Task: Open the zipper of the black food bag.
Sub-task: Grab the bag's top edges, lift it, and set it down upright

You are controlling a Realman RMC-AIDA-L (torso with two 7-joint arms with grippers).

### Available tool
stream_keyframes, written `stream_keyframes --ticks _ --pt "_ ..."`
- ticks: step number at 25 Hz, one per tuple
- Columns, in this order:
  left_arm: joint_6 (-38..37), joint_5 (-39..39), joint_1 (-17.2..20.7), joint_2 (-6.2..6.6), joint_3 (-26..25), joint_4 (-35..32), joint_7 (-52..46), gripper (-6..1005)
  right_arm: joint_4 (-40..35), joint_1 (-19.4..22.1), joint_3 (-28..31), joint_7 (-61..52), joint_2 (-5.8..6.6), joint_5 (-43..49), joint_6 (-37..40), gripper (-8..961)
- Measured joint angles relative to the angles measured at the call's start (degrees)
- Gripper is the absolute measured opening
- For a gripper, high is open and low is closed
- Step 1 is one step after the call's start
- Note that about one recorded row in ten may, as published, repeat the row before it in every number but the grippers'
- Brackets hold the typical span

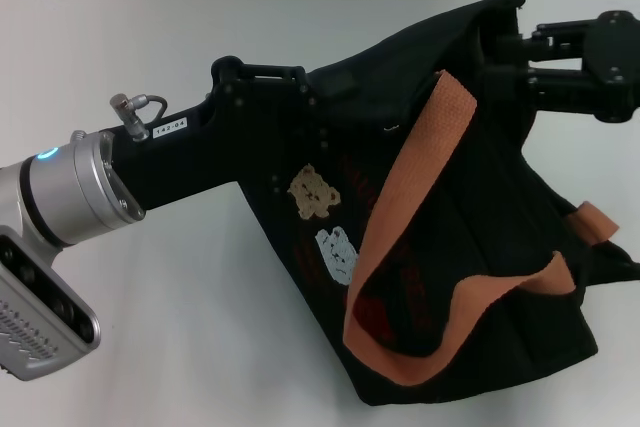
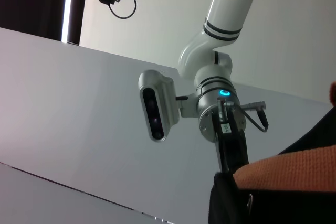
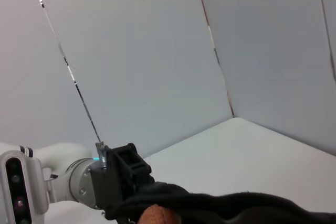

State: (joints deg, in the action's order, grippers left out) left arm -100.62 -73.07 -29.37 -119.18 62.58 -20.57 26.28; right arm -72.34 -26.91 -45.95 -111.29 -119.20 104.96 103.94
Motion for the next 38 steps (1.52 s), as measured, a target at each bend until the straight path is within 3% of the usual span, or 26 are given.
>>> stream_keyframes --ticks 8,23,28,35,38 --pt "0.0 -0.1 0.0 0.00 0.1 0.1 0.0 103 -0.4 -1.8 -0.6 -3.3 0.00 4.0 -1.8 568" --pt "0.0 0.1 0.0 0.00 0.6 -0.1 0.1 103 -0.3 -2.0 -0.8 -2.3 0.72 4.0 0.2 521" --pt "0.0 0.1 0.0 0.00 0.6 -0.1 0.1 103 -0.4 -1.9 -0.5 -0.8 0.71 3.9 0.8 297" --pt "0.0 0.2 0.0 0.00 0.6 -0.1 0.2 103 0.7 -2.3 -0.3 -2.6 0.68 3.8 0.7 116" --pt "0.0 0.2 0.0 0.00 0.7 0.0 0.2 103 1.4 -3.2 -0.2 -6.7 0.87 3.8 0.3 134"
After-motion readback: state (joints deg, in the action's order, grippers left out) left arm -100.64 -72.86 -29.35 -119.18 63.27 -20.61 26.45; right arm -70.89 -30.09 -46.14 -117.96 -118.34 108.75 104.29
